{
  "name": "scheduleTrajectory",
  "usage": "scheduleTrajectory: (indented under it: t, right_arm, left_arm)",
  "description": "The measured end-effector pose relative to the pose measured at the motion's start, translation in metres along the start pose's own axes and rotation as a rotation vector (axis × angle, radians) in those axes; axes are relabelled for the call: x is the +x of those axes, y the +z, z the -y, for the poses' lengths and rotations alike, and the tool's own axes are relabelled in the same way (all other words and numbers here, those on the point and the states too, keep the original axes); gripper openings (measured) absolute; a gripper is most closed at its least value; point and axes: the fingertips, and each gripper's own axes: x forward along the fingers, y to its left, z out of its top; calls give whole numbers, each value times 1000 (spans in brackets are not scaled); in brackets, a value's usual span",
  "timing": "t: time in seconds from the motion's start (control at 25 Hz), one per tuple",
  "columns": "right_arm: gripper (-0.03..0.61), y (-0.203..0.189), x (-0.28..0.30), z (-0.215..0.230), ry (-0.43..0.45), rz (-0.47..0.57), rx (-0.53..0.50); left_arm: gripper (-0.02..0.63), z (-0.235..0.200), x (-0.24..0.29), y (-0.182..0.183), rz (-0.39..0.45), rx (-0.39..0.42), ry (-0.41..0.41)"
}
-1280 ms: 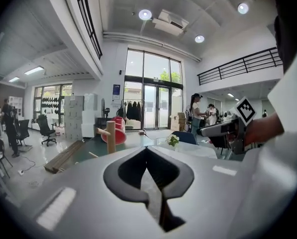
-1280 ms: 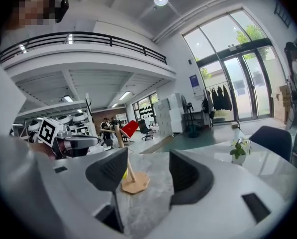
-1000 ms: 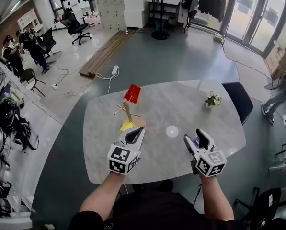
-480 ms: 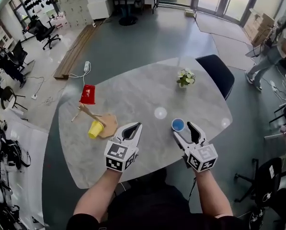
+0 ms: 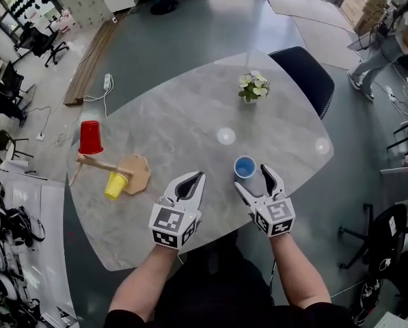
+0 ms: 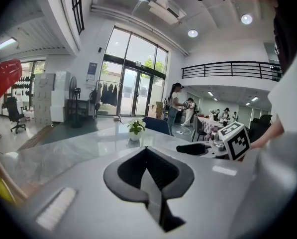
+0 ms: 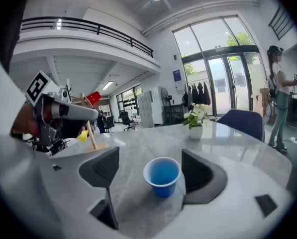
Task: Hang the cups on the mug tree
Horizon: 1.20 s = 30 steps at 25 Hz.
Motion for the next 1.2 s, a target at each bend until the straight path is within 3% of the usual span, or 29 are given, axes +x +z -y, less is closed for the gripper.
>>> scheduleTrajectory:
  t: [0.48,0.68,1.0,1.2]
  right_arm:
    - [362,-51,44,24,-24,-92,37]
    - [360,-67,60,29,-39,-169,0]
    - [353,-59,62,32,-46,-170,-57]
    - [348,-34,51,33,-42,-133,-61]
  left_arm:
    - [11,-11,18,-26,-52,-41,23]
    - [11,-18,15,-31,-59,-57,37]
    - [11,-26,12,-30,-60,-69,57]
    - [11,-27,3,-20,-51,-69,77]
